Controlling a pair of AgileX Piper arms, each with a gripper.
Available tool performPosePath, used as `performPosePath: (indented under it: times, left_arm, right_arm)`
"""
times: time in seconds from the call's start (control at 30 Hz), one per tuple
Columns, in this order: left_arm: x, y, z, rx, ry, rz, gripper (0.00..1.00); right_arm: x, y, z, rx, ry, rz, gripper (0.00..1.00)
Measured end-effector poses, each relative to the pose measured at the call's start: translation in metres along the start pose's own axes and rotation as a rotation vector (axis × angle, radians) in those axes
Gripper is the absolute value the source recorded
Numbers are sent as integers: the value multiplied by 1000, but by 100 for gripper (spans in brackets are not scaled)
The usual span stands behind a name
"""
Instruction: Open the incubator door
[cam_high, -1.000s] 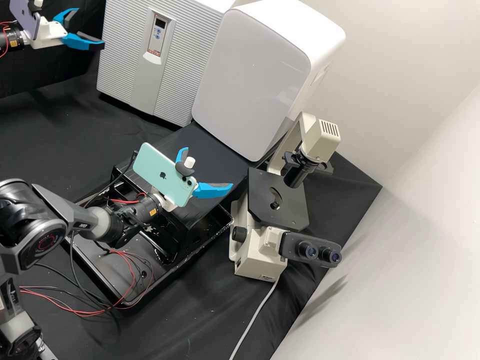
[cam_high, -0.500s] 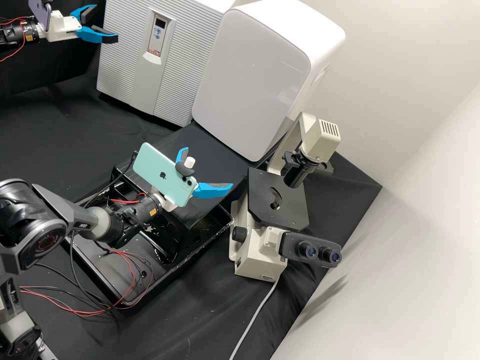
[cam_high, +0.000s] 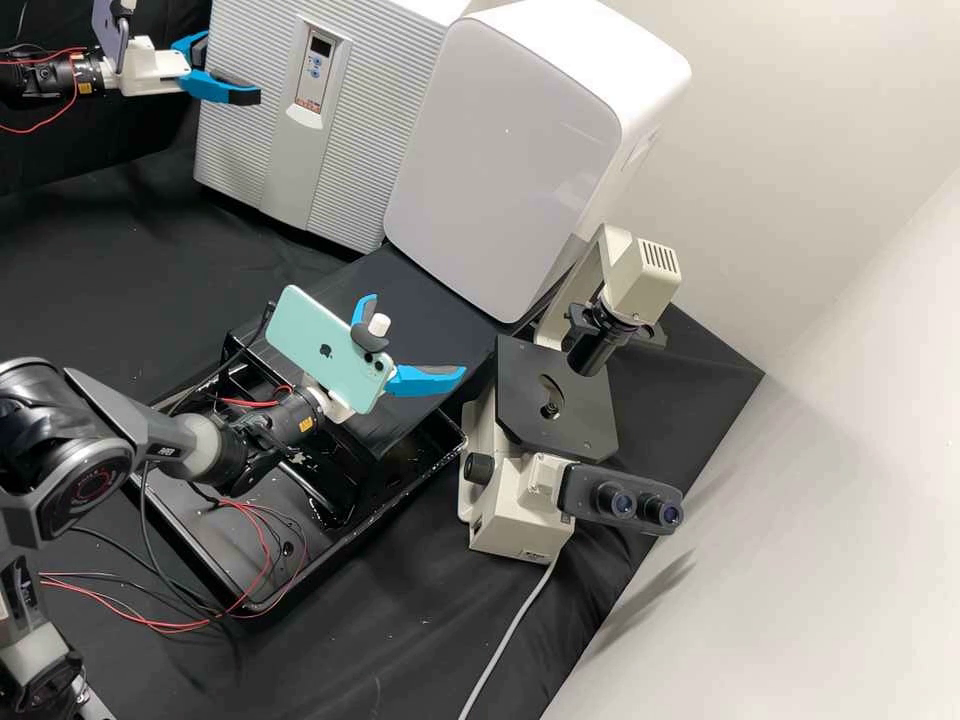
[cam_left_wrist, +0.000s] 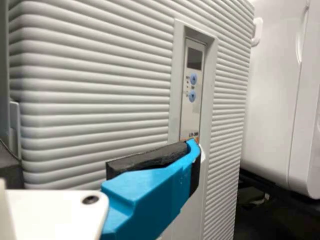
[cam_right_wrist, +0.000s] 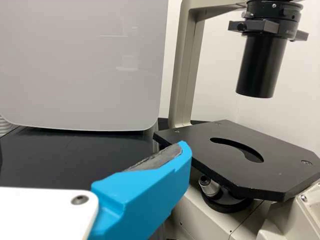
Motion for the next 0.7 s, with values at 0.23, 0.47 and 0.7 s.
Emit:
performPosePath:
  times: [0.23, 0.47, 0.7]
  left_arm:
    - [-1, -2, 0, -9, 6, -7, 100]
    - [-10, -7, 5, -39, 18, -27, 100]
    - [-23, -6, 19, -57, 16, -43, 100]
  right_arm:
    - [0, 0, 0, 0, 0, 0, 100]
    - [0, 0, 0, 0, 0, 0, 100]
    - [0, 0, 0, 0, 0, 0, 100]
